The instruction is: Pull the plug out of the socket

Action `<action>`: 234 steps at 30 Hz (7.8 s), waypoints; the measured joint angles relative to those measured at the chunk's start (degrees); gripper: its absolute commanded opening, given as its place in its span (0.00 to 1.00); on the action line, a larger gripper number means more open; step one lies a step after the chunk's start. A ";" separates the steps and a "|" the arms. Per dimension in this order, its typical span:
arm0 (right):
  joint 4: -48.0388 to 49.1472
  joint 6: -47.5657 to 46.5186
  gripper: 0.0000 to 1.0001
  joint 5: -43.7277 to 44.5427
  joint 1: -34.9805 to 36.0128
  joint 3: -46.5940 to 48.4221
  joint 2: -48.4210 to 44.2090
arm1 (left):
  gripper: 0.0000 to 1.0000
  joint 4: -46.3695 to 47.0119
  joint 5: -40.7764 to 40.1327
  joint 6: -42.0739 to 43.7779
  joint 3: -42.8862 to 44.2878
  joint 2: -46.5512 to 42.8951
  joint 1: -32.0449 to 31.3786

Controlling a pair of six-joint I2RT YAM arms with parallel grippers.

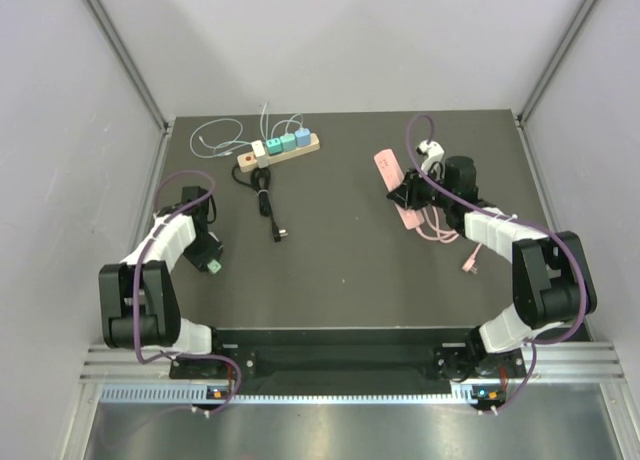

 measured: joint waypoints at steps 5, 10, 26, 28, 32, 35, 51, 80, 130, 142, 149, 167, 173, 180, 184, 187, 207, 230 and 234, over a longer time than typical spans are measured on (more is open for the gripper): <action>0.37 0.33 0.00 -0.20 -0.11 0.00 0.02 | 0.38 -2.29 0.15 0.04 2.82 3.26 0.26; 0.55 0.76 0.00 -0.72 -0.63 0.00 0.00 | 0.47 -3.08 0.15 0.37 3.96 6.16 1.14; 1.22 0.94 0.00 -1.62 -0.87 0.00 0.00 | 0.74 -4.61 -0.92 2.91 4.39 -2.47 1.36; 1.20 0.94 0.00 -1.68 -0.87 0.00 0.00 | 0.83 -3.76 0.09 4.20 4.57 -4.81 1.38; 1.18 0.90 0.00 -1.84 -1.11 0.00 0.00 | 0.99 0.07 5.73 7.98 4.20 -11.76 1.44; 1.09 0.72 0.00 -1.77 -1.81 0.00 0.02 | 0.99 5.55 11.76 11.37 2.34 -19.32 1.44; -13.05 -2.38 0.00 -0.98 -7.65 15.28 16.63 | 0.99 17.86 32.00 22.56 -1.95 -37.20 1.53; -28.72 -1.62 0.61 0.37 -19.04 58.27 47.30 | 0.99 20.81 34.75 23.80 -6.54 -40.19 1.53; -30.88 -21.68 0.84 -18.29 -6.73 8.52 -17.81 | 0.89 33.20 17.75 18.69 22.12 12.20 -11.19; -28.83 -21.27 0.84 -18.58 -8.46 6.40 -17.79 | 0.73 19.93 -2.45 20.00 50.16 36.76 -16.09; -28.57 -21.00 0.84 -19.39 -9.22 6.36 -17.77 | 0.68 15.43 -5.33 20.26 57.11 43.39 -16.06; -28.33 -20.02 0.84 -20.02 -10.49 5.99 -17.75 | 0.46 12.66 -7.37 24.13 65.20 50.84 -16.11; -28.24 -19.67 0.84 -20.59 -12.17 5.99 -17.75 | 0.08 13.18 -6.54 24.44 65.70 50.88 -16.15; -28.09 -19.34 0.84 -21.11 -12.83 5.99 -17.75 | 0.00 16.35 -1.92 26.45 62.51 49.37 -15.54; -27.32 -18.47 0.84 -22.23 -12.87 5.92 -17.16 | 0.00 20.33 4.83 28.76 54.03 43.98 -15.37; -25.97 -16.87 0.83 -23.69 -12.87 5.07 -16.17 | 0.00 22.16 9.66 29.59 47.98 39.71 -15.93; -12.26 -1.75 0.96 -27.45 -9.79 -1.86 -5.11 | 0.00 39.89 31.85 28.39 20.13 22.14 -25.33; -5.22 9.11 0.93 -29.88 -2.27 -2.73 4.15 | 0.00 47.65 35.21 35.21 8.02 13.00 -28.48; -5.22 9.35 0.90 -30.05 -1.09 -2.73 4.76 | 0.00 47.74 35.23 36.11 7.74 12.83 -28.48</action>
